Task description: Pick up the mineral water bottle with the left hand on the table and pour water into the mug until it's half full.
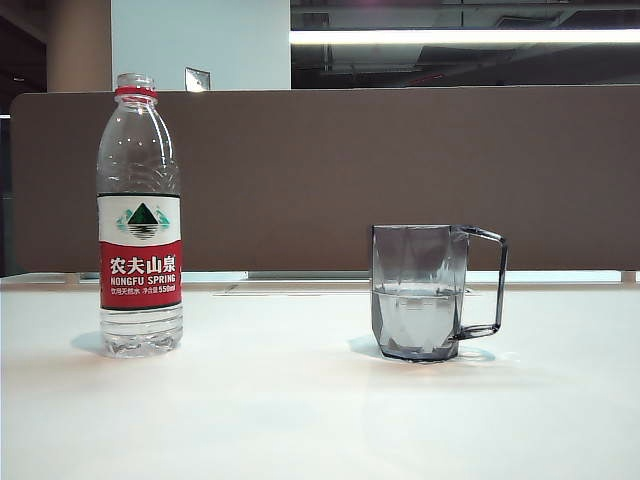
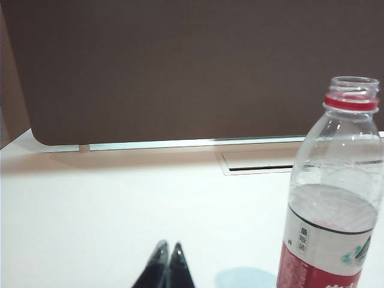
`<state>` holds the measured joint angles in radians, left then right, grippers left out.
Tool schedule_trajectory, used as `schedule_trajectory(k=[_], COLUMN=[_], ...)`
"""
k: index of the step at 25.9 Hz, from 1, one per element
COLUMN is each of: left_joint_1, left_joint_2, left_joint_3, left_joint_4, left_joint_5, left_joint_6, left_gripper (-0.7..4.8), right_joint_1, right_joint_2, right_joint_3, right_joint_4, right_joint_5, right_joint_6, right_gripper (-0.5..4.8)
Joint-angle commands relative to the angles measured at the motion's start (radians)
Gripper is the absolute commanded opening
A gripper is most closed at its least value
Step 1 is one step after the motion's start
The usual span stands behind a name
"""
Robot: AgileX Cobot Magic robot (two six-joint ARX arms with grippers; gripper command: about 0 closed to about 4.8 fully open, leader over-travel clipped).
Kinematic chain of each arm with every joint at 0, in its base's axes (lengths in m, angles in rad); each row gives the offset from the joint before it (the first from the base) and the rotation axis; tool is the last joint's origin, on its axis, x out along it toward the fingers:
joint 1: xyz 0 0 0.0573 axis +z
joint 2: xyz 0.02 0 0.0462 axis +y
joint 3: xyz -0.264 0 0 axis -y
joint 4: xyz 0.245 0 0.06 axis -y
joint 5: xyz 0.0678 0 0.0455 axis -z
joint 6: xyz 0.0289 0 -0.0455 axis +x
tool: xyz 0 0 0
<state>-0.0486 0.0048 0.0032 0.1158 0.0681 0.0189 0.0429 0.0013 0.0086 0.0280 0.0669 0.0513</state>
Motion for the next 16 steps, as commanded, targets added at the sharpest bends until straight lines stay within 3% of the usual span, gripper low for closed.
schedule_trajectory(k=[1,11,16], left_joint_1=[-0.002,-0.002,-0.002], left_joint_2=[0.000,0.000,0.001], left_joint_3=[0.004,0.004,0.006], left_joint_4=[0.013,0.002,-0.114], left_joint_5=[0.001,0.001,0.001], left_joint_6=[0.004,0.004,0.004], left_gripper=[-0.06,-0.06,-0.06], right_joint_1=[0.000,0.000,0.000], right_joint_2=[-0.002,-0.002,-0.002], right_joint_3=[-0.003,-0.003,-0.003], right_joint_4=[0.021,0.021,0.021], right_joint_5=[-0.005,-0.005,-0.005], right_joint_6=[-0.003,-0.003,-0.003], right_gripper=[-0.08,-0.08,-0.08])
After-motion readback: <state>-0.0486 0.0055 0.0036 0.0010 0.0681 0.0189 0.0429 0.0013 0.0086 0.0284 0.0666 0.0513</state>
